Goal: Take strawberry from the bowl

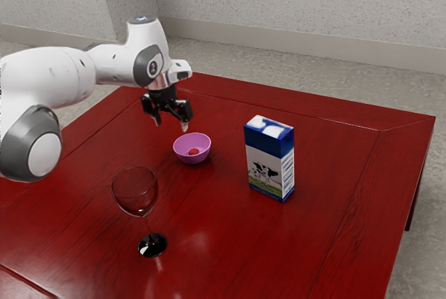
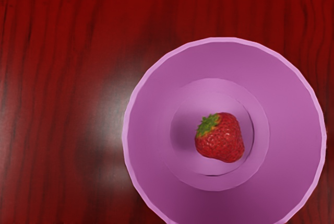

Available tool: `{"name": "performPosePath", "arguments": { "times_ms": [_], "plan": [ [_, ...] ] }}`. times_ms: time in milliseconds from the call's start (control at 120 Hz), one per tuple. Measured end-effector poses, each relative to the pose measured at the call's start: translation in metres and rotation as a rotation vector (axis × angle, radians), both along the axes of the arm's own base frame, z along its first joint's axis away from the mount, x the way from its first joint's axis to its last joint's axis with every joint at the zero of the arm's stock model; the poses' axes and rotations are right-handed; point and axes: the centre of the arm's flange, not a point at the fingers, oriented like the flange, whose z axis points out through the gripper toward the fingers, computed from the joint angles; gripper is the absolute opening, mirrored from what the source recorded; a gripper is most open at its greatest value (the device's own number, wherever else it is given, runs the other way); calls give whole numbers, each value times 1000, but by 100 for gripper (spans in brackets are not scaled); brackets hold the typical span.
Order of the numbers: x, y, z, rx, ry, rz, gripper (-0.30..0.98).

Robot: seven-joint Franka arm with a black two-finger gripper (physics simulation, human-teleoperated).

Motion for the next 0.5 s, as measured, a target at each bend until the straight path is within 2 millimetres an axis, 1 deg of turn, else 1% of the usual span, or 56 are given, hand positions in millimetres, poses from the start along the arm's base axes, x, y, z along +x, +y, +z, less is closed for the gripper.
{"name": "performPosePath", "arguments": {
  "times_ms": [50, 117, 233, 317, 392, 500],
  "plan": [
    [1, -8, -3, -4, 4, 12, 67],
    [1, -14, -3, -7, 5, 38, 67],
    [2, -14, -7, -8, 8, 102, 67],
    [11, -13, -7, -3, -7, 158, 67],
    [21, -15, -13, 0, -18, 198, 67],
    [24, -19, -28, -2, -6, 259, 63]
  ]
}}
